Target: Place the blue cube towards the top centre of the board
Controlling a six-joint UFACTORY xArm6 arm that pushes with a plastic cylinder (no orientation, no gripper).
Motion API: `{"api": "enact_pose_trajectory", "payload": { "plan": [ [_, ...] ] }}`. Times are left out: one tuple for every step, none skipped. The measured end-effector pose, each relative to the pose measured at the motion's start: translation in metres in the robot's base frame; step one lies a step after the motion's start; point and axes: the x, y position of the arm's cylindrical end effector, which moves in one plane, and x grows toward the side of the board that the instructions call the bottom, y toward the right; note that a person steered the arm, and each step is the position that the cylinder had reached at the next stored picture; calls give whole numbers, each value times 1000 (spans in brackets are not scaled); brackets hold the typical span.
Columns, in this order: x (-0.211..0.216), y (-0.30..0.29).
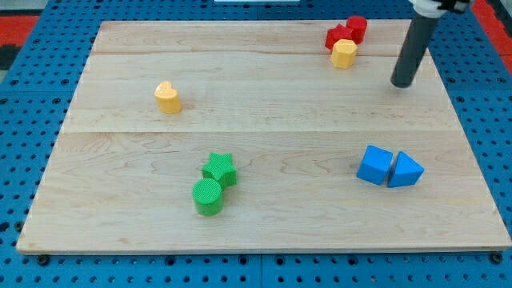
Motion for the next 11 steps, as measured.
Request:
{"api": "enact_pose_trajectory", "payload": {
  "plan": [
    [5, 53],
    [52, 34],
    [108, 39],
    [143, 31],
    [160, -27],
    [146, -106],
    [124, -151],
    [84, -189],
    [52, -179],
    [31, -136],
    [-17, -167]
  ]
}}
